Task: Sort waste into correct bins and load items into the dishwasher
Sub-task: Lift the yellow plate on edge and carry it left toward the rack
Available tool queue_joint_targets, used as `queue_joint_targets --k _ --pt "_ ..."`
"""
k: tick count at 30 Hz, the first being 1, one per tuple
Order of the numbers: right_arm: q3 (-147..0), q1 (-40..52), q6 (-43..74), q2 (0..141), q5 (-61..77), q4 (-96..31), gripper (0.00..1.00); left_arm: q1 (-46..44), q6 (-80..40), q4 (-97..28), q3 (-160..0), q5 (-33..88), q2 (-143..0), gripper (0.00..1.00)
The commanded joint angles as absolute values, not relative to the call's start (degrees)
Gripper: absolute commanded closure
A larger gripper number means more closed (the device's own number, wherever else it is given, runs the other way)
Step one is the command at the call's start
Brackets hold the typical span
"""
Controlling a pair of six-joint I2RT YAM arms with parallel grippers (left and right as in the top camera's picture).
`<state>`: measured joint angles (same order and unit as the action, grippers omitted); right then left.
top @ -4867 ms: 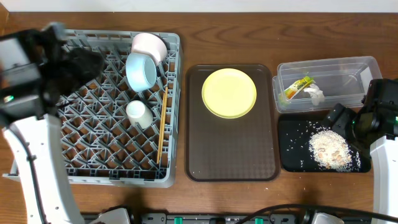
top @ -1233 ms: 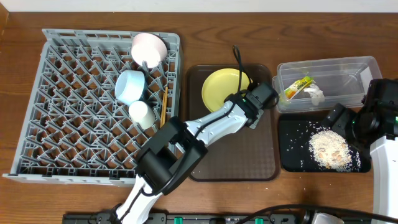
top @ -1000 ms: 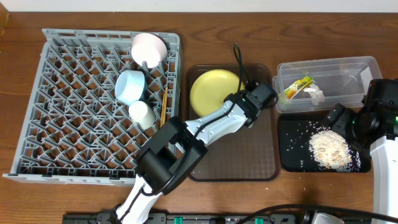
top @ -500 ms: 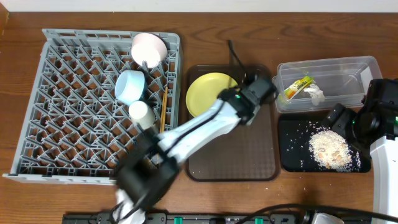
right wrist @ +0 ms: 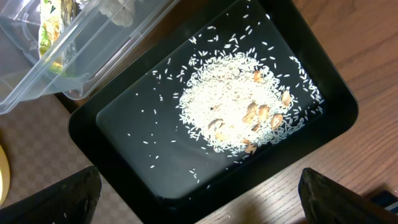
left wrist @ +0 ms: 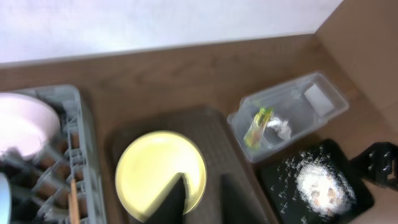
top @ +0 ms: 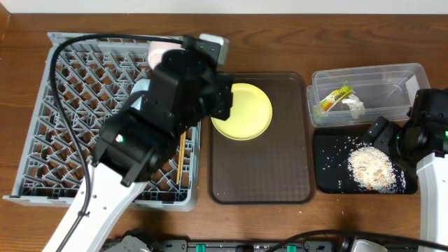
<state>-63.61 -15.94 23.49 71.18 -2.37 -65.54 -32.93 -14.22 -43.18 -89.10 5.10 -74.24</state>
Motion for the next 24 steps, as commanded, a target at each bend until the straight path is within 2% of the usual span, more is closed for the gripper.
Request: queue_joint_targets --k 1,3,7,13,16,20,24 --pt "-64.4 -16.8 23.7 70.7 -2.8 -65.6 0.01 -32.1 -14.7 -45.3 -88.5 10.1 -77.4 0.19" --pt "-64.4 -16.8 23.7 70.7 -2.8 -65.6 0.01 -32.6 -14.7 -45.4 -88.0 10.1 -79.3 0.1" --pt "-64.4 -16.8 23.7 70.7 -2.8 -65.6 0.01 -34.3 -14.9 -44.9 -87.9 10.1 -84.8 0.1" --pt "-64.4 -16.8 23.7 70.7 -2.8 -65.6 0.01 -38.6 -14.9 -42.0 -87.9 10.0 -95.9 0.28" --pt "-64.4 -16.8 23.7 70.7 -2.8 -65.6 0.01 -40.7 -14.9 -39.6 -87.9 9.8 -102.2 0.31" --pt "-64.4 -16.8 23.7 70.7 -2.8 -65.6 0.01 -42.7 -14.9 -35.9 -87.9 4.8 -111.7 0.4" --pt "-64.4 -16.8 23.7 70.7 -2.8 -65.6 0.01 -42.9 -14.9 -33.9 -87.9 1.4 -117.4 0.41"
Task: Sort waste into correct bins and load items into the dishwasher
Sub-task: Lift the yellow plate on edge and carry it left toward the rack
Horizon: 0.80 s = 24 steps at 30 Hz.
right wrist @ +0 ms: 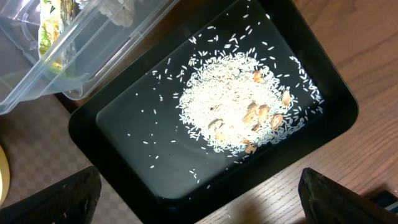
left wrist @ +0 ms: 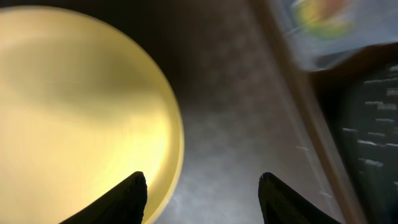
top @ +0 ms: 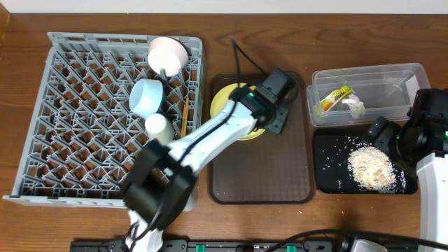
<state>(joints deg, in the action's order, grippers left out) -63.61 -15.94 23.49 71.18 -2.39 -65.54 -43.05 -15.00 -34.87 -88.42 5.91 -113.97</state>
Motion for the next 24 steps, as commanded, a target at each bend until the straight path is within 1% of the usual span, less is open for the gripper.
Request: queue_joint_targets --k 1,9,11,13,14,15,20,24 --pt "-64.4 -16.8 23.7 70.7 -2.8 -65.6 0.01 -42.9 -14.9 -33.4 -87.9 1.2 -118.8 0.41" --pt "-64.4 -16.8 23.7 70.7 -2.8 -65.6 0.01 -43.1 -14.9 -30.3 -87.9 1.2 -127.5 0.42" --pt "-64.4 -16.8 23.7 70.7 -2.8 -65.6 0.01 -43.1 -14.9 -30.6 -87.9 1.2 -128.3 0.54" --pt "-64.4 -16.8 23.7 70.7 -2.8 -65.6 0.01 -43.1 -14.9 -30.7 -87.9 0.8 -128.5 0.73" --pt "-64.4 -16.8 23.7 70.7 -2.8 -65.6 0.01 -43.1 -14.9 -30.7 -87.9 0.8 -128.5 0.88" --pt "-64.4 -16.8 23.7 70.7 -2.8 -65.6 0.01 -43.1 -14.9 -30.7 -87.9 0.8 -128.4 0.92" --pt "-64.4 -16.8 23.7 70.7 -2.8 -65.6 0.01 -43.1 -14.9 -32.3 -88.0 0.3 -127.4 0.92" --pt "-64.4 -16.8 23.7 70.7 -2.8 -65.6 0.01 -43.2 -15.7 -34.9 -88.1 0.4 -122.3 0.93"
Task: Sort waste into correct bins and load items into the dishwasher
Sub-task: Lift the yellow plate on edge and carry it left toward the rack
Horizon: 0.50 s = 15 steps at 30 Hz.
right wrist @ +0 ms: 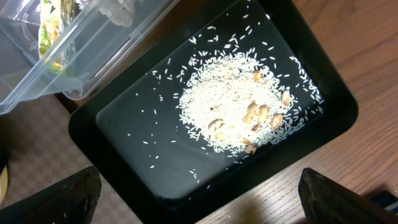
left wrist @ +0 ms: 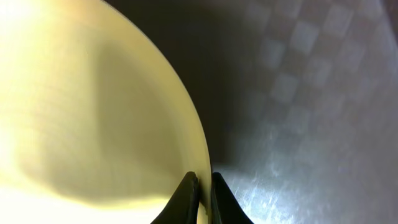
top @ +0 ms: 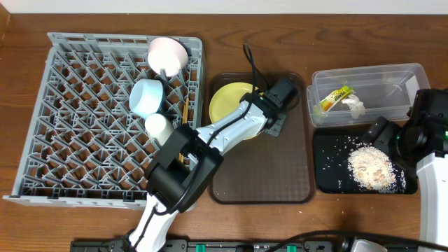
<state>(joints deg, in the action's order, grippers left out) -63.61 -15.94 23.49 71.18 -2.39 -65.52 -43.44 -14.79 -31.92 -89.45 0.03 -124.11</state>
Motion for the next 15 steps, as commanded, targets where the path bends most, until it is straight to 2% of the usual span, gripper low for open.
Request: queue_joint_targets --k 1,7,15 --pt "-64.4 -16.8 23.7 70.7 -2.8 -65.6 0.01 -43.3 -16.8 -35.5 -88.1 0.4 -120.6 0.93" --pt "-64.4 -16.8 23.7 70.7 -2.8 -65.6 0.01 -43.3 -19.2 -35.8 -88.1 8.6 -106.5 0.93" --pt "-64.4 -16.8 23.7 70.7 -2.8 -65.6 0.01 -43.3 -19.2 -39.6 -88.1 8.6 -94.5 0.92"
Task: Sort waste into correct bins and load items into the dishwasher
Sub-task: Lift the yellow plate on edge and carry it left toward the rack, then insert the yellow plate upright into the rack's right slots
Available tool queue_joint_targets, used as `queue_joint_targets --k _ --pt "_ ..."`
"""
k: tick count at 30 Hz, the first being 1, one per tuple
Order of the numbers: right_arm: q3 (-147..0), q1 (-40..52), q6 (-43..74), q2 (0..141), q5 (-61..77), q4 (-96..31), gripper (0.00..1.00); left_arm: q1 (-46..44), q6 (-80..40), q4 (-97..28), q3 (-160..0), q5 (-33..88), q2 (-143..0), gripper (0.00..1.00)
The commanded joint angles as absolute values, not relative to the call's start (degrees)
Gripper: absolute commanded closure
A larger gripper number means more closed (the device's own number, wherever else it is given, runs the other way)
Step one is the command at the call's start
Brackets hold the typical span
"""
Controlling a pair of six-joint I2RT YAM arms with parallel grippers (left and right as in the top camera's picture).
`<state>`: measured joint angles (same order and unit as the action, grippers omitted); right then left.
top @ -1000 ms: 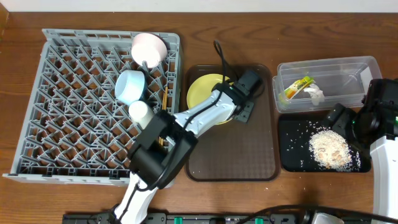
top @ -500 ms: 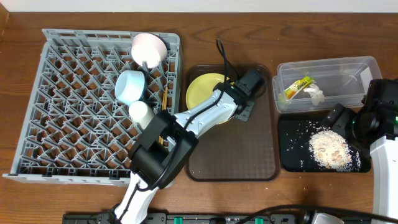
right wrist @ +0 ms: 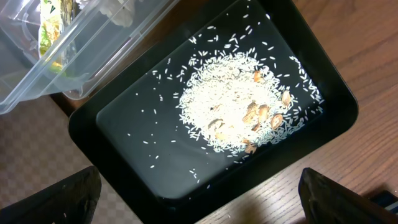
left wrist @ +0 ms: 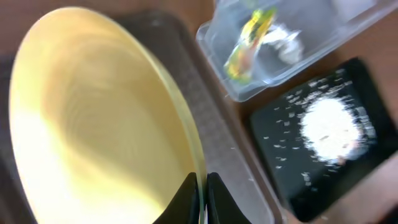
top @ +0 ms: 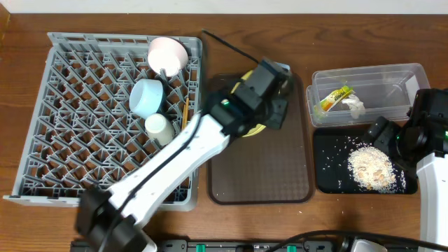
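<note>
The yellow plate (left wrist: 93, 124) hangs tilted above the brown tray (top: 259, 168), and my left gripper (left wrist: 202, 196) is shut on its right rim. From overhead the left arm covers most of the plate, leaving only yellow slivers (top: 257, 130) showing. The grey dishwasher rack (top: 84, 126) stands to the left with a pink bowl (top: 168, 52), a blue cup (top: 147, 98) and a white cup (top: 159, 127) in it. My right gripper (right wrist: 199, 193) is open over the near edge of the black tray (right wrist: 155, 168) of rice (right wrist: 236, 112).
A clear bin (top: 367, 91) with a yellow-green wrapper (top: 334, 98) and crumpled white paper sits at the back right, behind the black tray (top: 329, 164). Chopsticks (top: 183, 147) lie in the rack near its right edge.
The plate lay on the brown tray with my left gripper shut on its rim. It is now raised off the tray and tilted, still in that grip. My right arm has not moved.
My left gripper was first open, high above the plate lying on the brown tray. Then it was low and open at the plate's right rim, then shut on that rim. Now it holds the plate above the tray. The right gripper stayed open over the rice tray throughout.
</note>
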<state>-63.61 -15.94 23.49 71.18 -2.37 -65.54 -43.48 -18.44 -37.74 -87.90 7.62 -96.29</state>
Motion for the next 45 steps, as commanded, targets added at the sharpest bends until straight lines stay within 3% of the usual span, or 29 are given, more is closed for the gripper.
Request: queue_joint_targets --k 1,9,16,25,30,45 --pt "-64.4 -16.8 23.7 70.7 -2.8 -65.6 0.01 -43.1 -19.2 -40.0 -88.1 8.6 -93.8 0.93" --pt "-64.4 -16.8 23.7 70.7 -2.8 -65.6 0.01 -35.7 -17.3 -42.1 -88.1 8.5 -84.4 0.93" --pt "-64.4 -16.8 23.7 70.7 -2.8 -65.6 0.01 -20.6 -18.3 -43.0 -88.1 24.7 -77.4 0.93" --pt "-64.4 -16.8 23.7 70.7 -2.8 -65.6 0.01 -6.3 -18.3 -47.5 -88.1 40.6 -81.4 0.93" --pt "-64.4 -16.8 23.7 70.7 -2.8 -65.6 0.01 -2.5 -18.3 -47.1 -88.1 50.8 -85.8 0.93" --pt "-64.4 -16.8 23.7 70.7 -2.8 -65.6 0.01 1.5 -21.9 -45.5 -87.5 48.4 -91.5 0.93"
